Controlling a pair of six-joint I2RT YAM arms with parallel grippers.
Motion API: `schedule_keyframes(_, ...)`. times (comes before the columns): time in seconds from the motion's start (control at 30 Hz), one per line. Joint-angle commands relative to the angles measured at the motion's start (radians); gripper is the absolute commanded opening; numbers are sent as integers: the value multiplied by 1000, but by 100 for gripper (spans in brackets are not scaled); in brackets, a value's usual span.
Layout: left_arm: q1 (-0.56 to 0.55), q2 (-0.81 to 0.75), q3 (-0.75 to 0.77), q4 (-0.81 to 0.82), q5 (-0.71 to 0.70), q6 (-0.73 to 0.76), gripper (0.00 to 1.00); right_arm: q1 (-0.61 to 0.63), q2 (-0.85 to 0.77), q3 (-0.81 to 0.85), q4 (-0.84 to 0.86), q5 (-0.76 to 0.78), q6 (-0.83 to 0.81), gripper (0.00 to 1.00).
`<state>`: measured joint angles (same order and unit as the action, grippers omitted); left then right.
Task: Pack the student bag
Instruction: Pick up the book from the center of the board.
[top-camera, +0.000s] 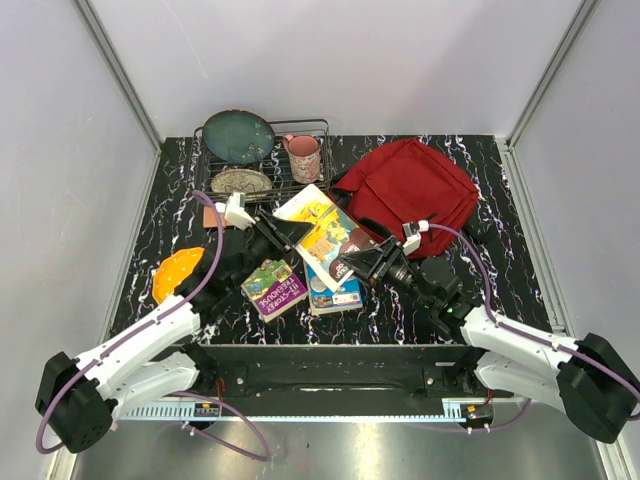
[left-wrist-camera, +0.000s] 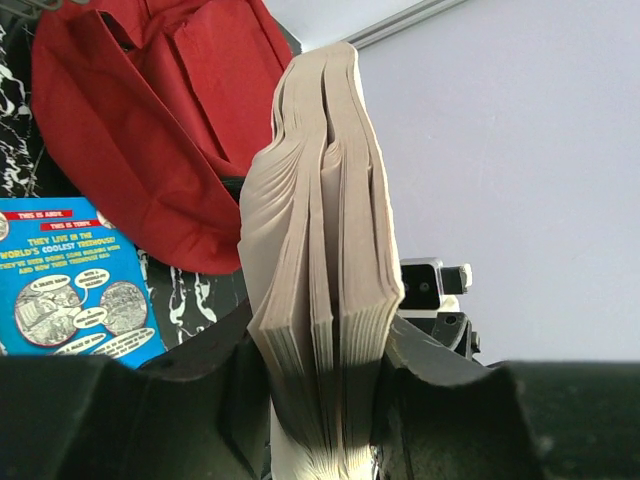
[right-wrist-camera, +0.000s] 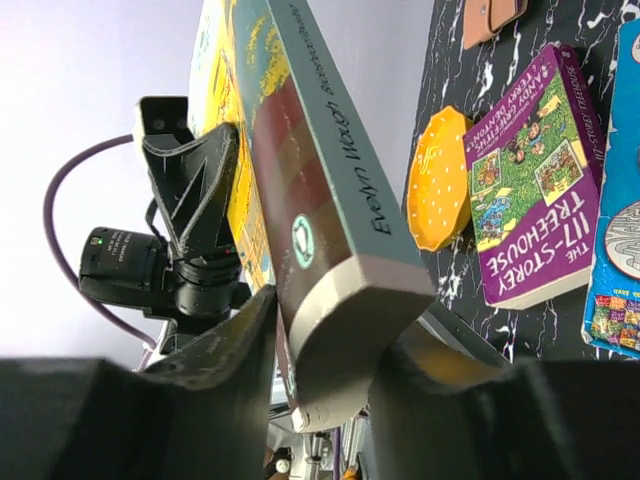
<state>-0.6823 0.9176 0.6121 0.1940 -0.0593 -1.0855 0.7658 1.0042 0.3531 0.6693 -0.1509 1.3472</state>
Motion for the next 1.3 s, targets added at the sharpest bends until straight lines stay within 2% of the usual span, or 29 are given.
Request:
schedule_keyframes(0.0,-11,-11,-17,153,53,-59,0,13,-45,10,92,59,-49,48)
schedule_keyframes(0.1,-11,-6,-41,185,53,-86,0,13,-39,36,76,50,-77,60)
schedule_keyframes(0.17,-11,-3,-43,189,53,-93,0,15,-30,55,76,42,-88,63)
schedule_keyframes(0.33,-11,-5,-45,197,78,-99,0,13,11,64,114,40,-91,55)
schedule_keyframes(0.53,-11,-5,-61,209,90,-111,0,13,14,55,156,79,-105,52)
schedule_keyframes(0.63,-11,-2,-66,211,96,-114,0,15,2,50,161,91,-112,42)
schedule_keyframes(0.67,-11,0,-67,211,98,-116,0,15,1,47,161,94,-114,27)
schedule_keyframes(0.73,-11,9,-63,213,113,-110,0,13,-9,47,156,94,-117,5)
schedule_keyframes(0.77,-11,13,-57,209,121,-91,1,13,-13,41,156,94,-118,1)
schedule_keyframes(0.83,-11,32,-22,167,148,-53,49,13,-53,38,104,119,-128,0)
schedule_keyframes(0.87,-11,35,-3,135,153,5,65,13,-80,46,48,140,-135,0)
schedule_keyframes(0.9,-11,40,41,90,150,36,86,13,-143,52,-85,192,-167,0)
schedule_keyframes(0.97,-11,38,81,-36,136,134,97,13,-217,82,-244,258,-194,0)
schedule_keyframes(1.0,-10,35,125,-80,112,169,99,13,-296,96,-430,346,-201,0)
schedule_keyframes(1.07,-11,30,181,-191,78,273,99,13,-375,125,-574,427,-221,0)
schedule_keyframes(1.1,-10,24,196,-243,63,303,99,13,-442,136,-726,506,-221,0)
schedule_keyframes(1.13,-10,21,207,-296,27,330,99,13,-475,161,-796,543,-220,0)
schedule_keyframes(1.27,-10,32,267,-373,-10,456,99,13,-610,193,-1035,683,-198,0)
